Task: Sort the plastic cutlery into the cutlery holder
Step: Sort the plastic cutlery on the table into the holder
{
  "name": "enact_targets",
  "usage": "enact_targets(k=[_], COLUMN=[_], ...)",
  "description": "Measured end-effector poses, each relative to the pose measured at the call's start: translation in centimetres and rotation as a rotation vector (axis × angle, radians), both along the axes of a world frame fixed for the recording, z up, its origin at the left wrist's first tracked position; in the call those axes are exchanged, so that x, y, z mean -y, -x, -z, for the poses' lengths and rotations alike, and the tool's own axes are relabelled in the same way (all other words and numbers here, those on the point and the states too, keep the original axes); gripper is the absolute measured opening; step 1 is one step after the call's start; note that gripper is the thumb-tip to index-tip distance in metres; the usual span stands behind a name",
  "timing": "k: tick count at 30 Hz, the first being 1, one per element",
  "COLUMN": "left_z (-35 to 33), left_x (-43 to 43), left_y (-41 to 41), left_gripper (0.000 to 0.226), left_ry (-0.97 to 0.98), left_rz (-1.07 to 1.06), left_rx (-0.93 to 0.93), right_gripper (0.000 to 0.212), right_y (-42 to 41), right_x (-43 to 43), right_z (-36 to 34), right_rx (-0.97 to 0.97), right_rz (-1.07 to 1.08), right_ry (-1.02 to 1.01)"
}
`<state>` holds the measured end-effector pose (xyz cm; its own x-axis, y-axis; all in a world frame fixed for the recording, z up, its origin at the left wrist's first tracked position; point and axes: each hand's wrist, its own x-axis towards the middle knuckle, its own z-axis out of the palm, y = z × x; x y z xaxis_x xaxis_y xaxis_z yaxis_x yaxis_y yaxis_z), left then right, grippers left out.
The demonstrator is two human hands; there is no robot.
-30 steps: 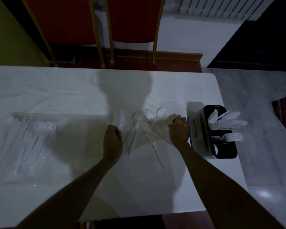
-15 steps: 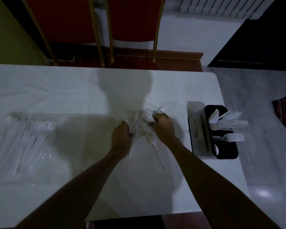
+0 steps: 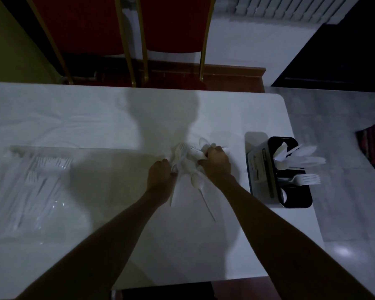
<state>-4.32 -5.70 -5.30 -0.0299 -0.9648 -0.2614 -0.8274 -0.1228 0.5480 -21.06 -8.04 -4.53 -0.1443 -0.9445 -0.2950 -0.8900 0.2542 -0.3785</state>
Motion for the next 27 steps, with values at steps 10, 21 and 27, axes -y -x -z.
enact_targets(k=[10, 21, 27], left_z=[-0.3, -2.6, -4.3], left_x=[0.1, 0.2, 0.5], left_y=[0.0, -2.4, -3.8], left_gripper=[0.024, 0.032, 0.018], left_ry=[-0.157, -0.247, -0.307], left_rz=[-0.002, -0.102, -0.104], left_rx=[0.018, -0.054, -0.233], right_gripper=[0.034, 0.018, 0.004], right_y=[-0.2, 1.7, 1.8], right_x=[0.9, 1.0, -0.4], right_z=[-0.1, -3.9, -5.8], right_rx=[0.067, 0.302, 0.513], right_rz=[-0.049, 0.285, 0.424], right_ry=[-0.086, 0.028, 0.029])
